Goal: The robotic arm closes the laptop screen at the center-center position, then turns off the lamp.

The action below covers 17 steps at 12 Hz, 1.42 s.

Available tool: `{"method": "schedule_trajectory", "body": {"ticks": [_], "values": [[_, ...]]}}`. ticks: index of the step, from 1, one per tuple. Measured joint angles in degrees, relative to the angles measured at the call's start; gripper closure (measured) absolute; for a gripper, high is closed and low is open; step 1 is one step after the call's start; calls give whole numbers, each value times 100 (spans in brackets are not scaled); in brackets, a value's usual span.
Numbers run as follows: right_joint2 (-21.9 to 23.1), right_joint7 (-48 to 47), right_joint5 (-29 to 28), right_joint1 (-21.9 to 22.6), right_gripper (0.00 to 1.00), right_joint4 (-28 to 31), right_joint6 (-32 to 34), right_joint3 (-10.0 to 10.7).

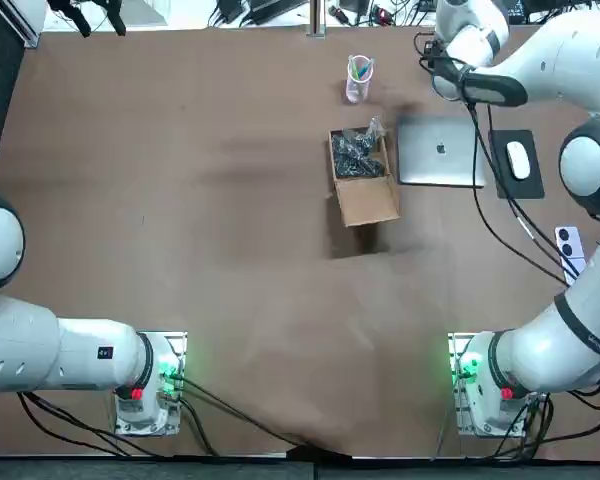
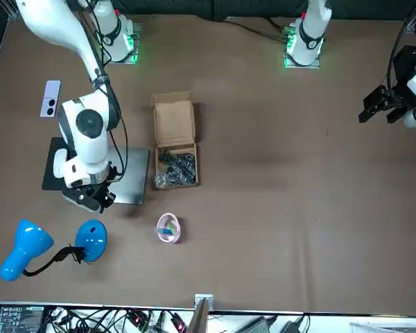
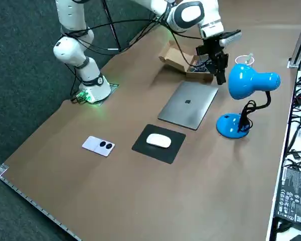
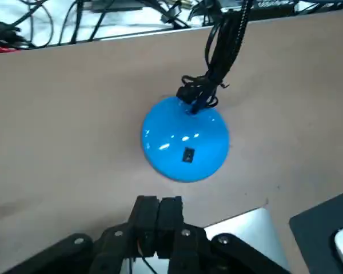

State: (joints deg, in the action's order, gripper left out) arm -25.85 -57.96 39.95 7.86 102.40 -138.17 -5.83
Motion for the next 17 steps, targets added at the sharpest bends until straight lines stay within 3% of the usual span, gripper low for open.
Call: {"method": "schedule_trajectory", "body": {"ticks": [7,12,17], "values": [[-482,-1593,1714,-2,98,-6,-77,1],[-655,-1946,2195,-71,98,-10,-86,7],[-836,-2114,2571,-382,98,-13,-577,15]]}}
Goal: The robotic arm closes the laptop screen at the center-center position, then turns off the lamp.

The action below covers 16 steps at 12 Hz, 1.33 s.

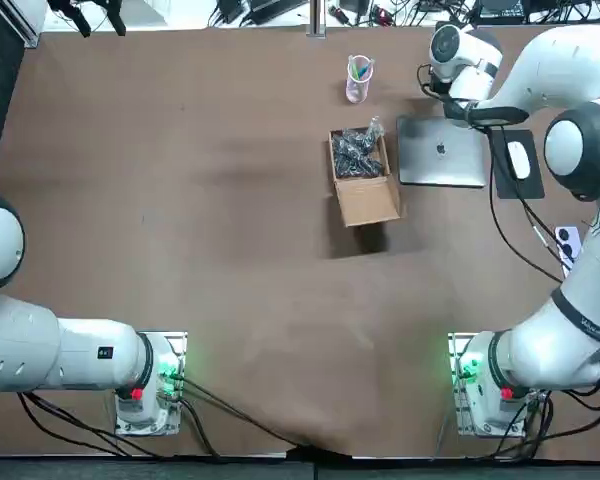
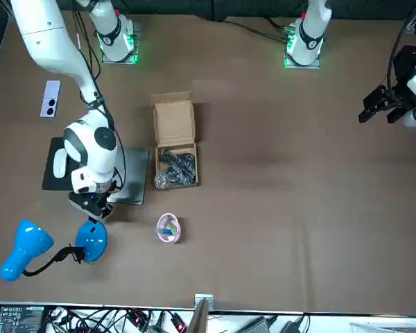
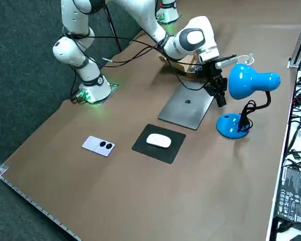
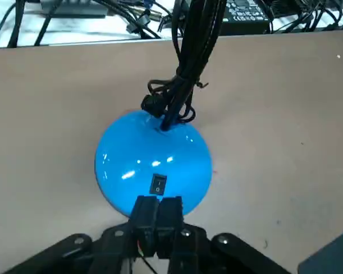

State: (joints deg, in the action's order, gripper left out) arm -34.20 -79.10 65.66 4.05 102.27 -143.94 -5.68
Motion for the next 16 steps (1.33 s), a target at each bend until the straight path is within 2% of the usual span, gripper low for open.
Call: {"method": "schedule_trajectory", "body": {"ticks": [16], "values": [[-149,0,117,-161,98,-14,-448,0]]}}
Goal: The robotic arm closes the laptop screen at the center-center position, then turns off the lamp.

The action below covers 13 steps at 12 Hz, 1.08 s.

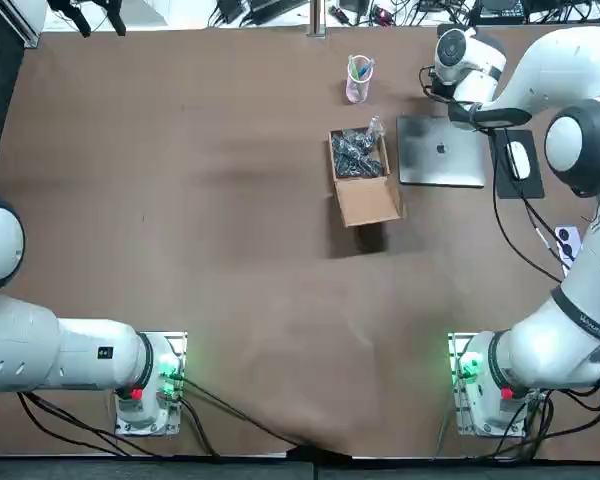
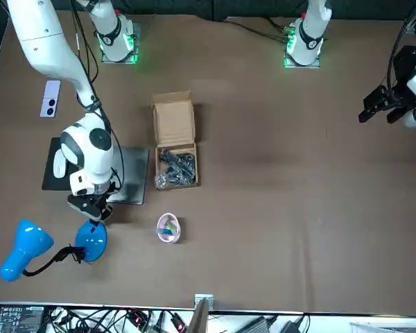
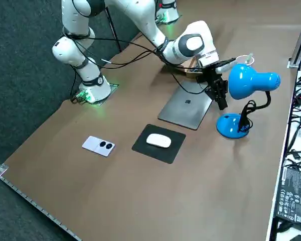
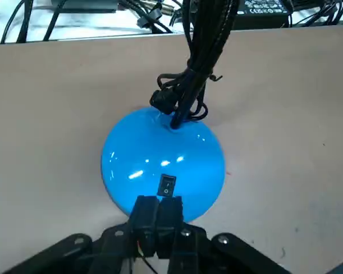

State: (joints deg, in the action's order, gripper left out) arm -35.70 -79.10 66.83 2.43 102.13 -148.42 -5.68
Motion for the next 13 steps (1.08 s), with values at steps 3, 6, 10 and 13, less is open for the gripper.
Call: {"method": "schedule_trajectory", "body": {"ticks": [3,6,10,13], "values": [[-39,0,0,-33,98,-9,-92,0],[-93,0,1,-68,98,-13,-196,0],[-162,0,24,-111,98,-61,-314,0],[-205,0,65,-139,98,-104,-330,0]]}}
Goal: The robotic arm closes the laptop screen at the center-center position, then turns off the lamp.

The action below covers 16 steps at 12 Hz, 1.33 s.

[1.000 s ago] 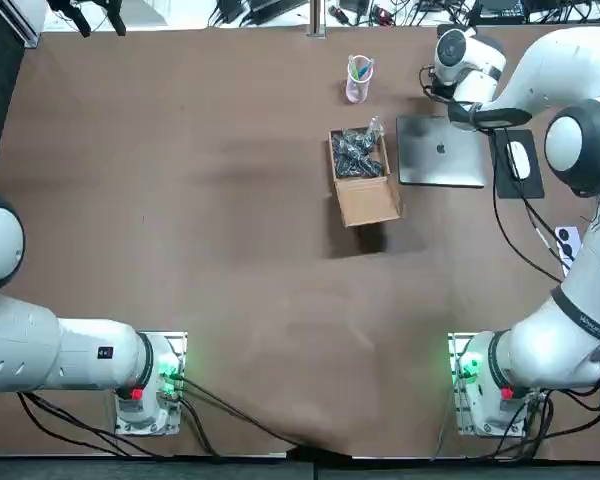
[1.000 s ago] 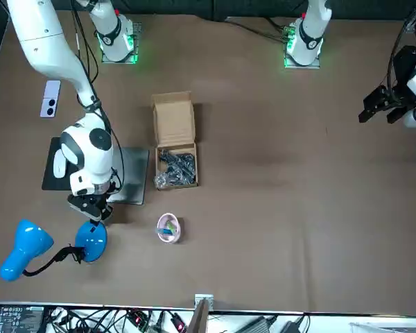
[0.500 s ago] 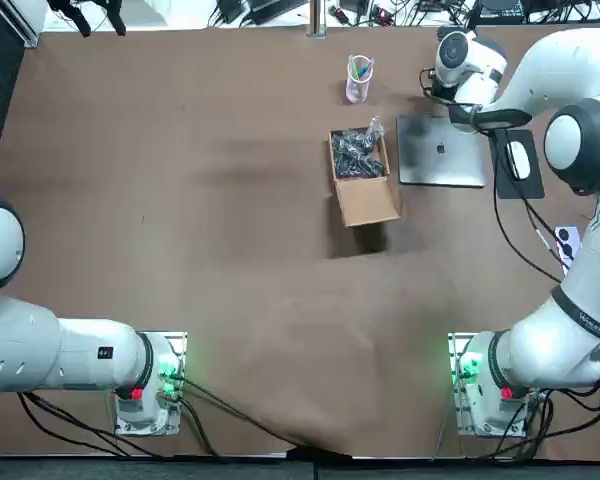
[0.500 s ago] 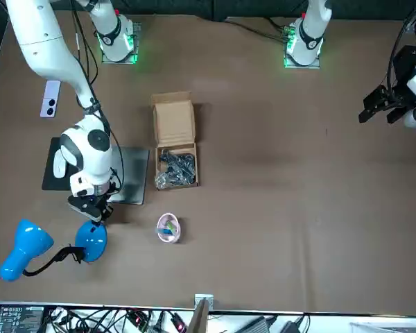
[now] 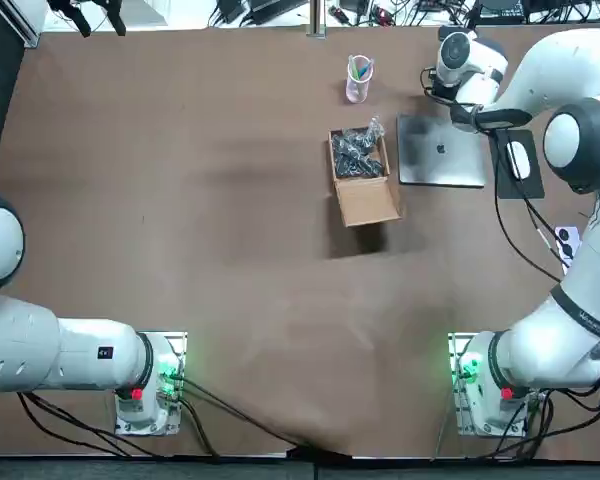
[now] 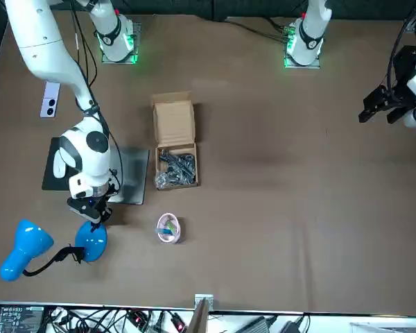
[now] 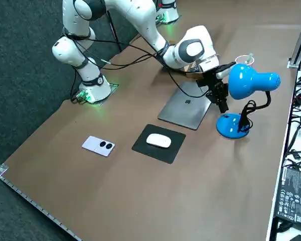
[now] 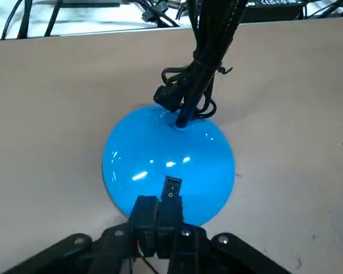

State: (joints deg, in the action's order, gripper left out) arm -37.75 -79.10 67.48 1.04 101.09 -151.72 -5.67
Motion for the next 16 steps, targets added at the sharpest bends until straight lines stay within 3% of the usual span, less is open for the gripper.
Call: {"method": "schedule_trajectory", "body": {"ticks": [16], "values": [[-205,0,129,-79,98,-203,-153,0]]}}
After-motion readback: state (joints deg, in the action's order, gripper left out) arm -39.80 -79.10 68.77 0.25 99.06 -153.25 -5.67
